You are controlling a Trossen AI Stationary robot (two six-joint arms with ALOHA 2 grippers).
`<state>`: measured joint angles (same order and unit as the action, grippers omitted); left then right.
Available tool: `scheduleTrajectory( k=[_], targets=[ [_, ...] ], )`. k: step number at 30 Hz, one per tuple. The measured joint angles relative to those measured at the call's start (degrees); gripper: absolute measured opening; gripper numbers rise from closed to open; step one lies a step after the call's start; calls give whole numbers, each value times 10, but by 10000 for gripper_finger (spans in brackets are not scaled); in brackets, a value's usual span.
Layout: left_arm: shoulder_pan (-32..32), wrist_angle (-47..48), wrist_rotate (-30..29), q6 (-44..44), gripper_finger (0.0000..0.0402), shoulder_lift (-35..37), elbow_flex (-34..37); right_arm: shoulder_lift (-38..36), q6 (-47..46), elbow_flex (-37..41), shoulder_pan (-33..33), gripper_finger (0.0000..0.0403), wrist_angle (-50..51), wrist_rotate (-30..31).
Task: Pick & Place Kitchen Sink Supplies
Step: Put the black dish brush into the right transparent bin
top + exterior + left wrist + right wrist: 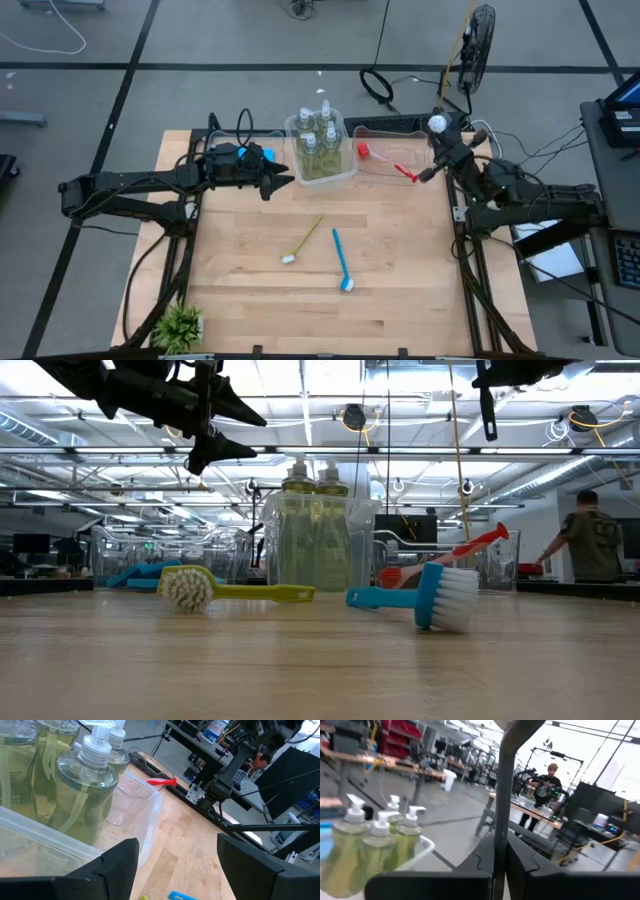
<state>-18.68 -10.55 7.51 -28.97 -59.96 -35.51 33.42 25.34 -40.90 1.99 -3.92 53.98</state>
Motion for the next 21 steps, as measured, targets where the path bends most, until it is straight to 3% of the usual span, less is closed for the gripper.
scheduleTrajectory(
  k=[10, 17, 21],
  targets=[
    [0, 0, 0, 2, 269, 0, 0, 118, 8, -129, 64, 10, 178, -10],
    [0, 0, 0, 2, 269, 0, 0, 203, -14, -175, 155, 10, 287, -101],
    [0, 0, 0, 2, 269, 0, 0, 242, -39, -179, 213, 10, 311, -194]
  ],
)
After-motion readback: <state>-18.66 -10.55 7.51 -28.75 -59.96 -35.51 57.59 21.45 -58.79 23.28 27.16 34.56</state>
